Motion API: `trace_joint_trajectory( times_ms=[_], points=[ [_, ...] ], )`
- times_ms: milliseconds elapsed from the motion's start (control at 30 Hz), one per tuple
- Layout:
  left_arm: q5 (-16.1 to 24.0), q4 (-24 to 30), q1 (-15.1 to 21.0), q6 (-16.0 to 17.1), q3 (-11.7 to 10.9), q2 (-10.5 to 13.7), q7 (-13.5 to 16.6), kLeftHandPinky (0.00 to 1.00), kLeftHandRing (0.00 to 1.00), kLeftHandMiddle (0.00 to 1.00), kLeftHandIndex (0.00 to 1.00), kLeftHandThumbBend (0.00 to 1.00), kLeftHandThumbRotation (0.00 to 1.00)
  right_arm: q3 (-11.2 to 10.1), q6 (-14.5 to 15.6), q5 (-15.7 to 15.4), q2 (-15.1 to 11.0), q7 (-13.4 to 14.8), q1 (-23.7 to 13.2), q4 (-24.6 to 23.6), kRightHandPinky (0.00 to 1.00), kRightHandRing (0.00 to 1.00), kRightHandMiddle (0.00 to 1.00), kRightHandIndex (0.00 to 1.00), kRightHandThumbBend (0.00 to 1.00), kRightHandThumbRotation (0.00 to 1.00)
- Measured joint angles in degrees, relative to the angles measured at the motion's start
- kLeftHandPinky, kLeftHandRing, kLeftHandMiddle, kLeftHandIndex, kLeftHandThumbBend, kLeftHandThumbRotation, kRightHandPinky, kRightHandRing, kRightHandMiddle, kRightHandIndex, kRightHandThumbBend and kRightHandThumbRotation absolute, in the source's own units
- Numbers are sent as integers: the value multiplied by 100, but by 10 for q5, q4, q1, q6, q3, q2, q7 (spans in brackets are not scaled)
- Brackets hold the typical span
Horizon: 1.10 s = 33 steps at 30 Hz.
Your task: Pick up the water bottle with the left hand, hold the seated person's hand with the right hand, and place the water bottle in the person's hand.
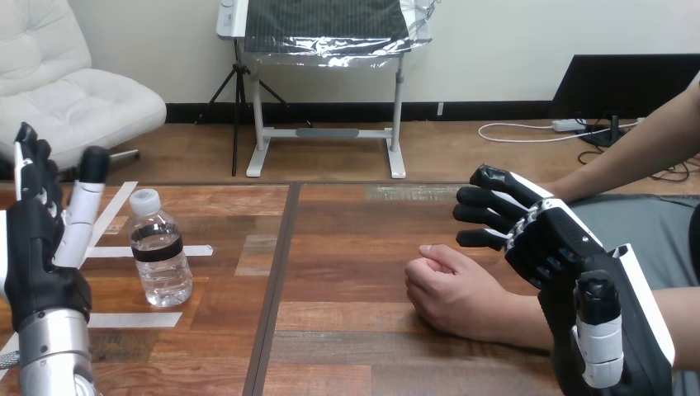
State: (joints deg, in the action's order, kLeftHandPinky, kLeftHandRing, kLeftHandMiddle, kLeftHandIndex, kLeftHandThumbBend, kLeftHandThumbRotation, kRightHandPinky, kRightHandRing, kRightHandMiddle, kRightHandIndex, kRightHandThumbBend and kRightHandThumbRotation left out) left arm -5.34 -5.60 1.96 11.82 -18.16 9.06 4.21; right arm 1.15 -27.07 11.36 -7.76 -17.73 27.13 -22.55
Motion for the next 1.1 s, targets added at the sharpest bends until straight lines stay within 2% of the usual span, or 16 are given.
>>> trace_joint_trajectory(
  times_ms=[67,267,1100],
  points=[
    [4,1,0,0,0,-1,3,100,100,100,100,100,11,0,0,0,0,0,0,0,71,78,79,81,88,96],
    [10,8,0,0,2,-3,8,100,100,100,100,100,3,0,0,0,0,0,0,0,70,78,79,81,88,96],
    [50,10,0,8,14,-4,35,100,100,100,100,100,0,0,0,0,-3,0,0,0,70,78,79,81,89,97]
  ],
)
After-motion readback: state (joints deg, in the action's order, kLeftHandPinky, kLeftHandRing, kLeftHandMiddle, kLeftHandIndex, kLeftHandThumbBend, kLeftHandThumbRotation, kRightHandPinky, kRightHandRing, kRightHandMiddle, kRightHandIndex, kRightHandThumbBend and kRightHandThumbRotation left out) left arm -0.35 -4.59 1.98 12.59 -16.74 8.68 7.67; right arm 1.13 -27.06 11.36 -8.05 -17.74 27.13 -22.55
